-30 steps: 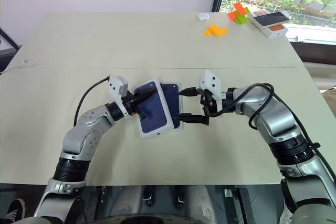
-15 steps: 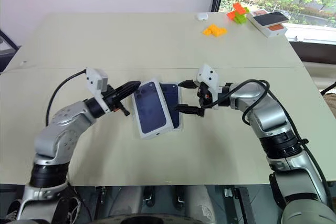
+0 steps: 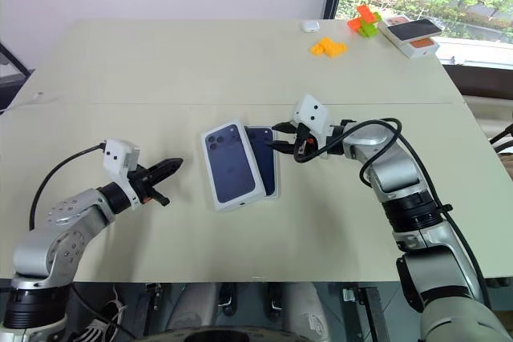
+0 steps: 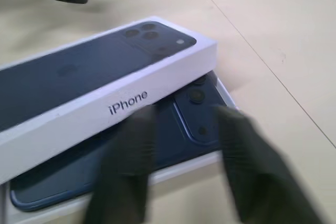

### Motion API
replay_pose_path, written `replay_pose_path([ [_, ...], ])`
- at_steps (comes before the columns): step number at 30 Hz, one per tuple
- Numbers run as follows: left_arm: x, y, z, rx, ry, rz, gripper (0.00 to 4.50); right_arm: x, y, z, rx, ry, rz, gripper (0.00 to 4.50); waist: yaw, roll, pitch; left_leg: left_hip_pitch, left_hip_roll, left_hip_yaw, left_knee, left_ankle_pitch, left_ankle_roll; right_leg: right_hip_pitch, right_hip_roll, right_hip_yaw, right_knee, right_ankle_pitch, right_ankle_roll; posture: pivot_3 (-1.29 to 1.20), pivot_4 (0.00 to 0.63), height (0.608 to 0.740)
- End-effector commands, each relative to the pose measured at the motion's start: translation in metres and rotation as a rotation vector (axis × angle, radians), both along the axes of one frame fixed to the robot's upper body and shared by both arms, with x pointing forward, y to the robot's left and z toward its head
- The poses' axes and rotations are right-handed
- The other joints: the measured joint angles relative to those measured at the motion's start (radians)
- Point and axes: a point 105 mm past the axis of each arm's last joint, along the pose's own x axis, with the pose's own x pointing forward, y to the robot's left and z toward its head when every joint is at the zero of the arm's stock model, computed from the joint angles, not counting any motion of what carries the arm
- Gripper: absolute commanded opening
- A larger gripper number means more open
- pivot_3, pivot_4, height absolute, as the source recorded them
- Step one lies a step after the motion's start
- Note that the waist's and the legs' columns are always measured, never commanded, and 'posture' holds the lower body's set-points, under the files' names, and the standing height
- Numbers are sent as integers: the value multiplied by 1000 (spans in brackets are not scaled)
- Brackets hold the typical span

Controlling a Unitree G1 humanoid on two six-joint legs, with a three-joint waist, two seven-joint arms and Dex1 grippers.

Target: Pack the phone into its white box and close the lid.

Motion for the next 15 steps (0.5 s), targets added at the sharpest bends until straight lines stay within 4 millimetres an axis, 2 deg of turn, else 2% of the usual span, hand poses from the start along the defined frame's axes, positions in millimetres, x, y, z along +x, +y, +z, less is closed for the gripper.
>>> replay_pose_path([
  [1, 3, -7, -11, 23, 10, -18, 0, -5, 9, 6, 1, -50, 31, 67, 0, 0, 0, 0, 0, 0, 0, 0, 0, 0, 0, 0, 0, 0, 0, 0, 150, 737],
  [9, 14, -28, -21, 14, 13, -49, 0, -6, 15, 4, -17, -73, 19, 67, 0, 1, -1, 0, 0, 0, 2, 0, 0, 0, 0, 0, 2, 0, 0, 0, 150, 737],
  [15, 23, -47, -11, -13, -32, -73, 0, -8, 14, 0, -28, -67, 17, 67, 0, 1, -1, 0, 0, 0, 2, 0, 0, 1, 0, 0, 2, 0, 0, 0, 150, 737],
])
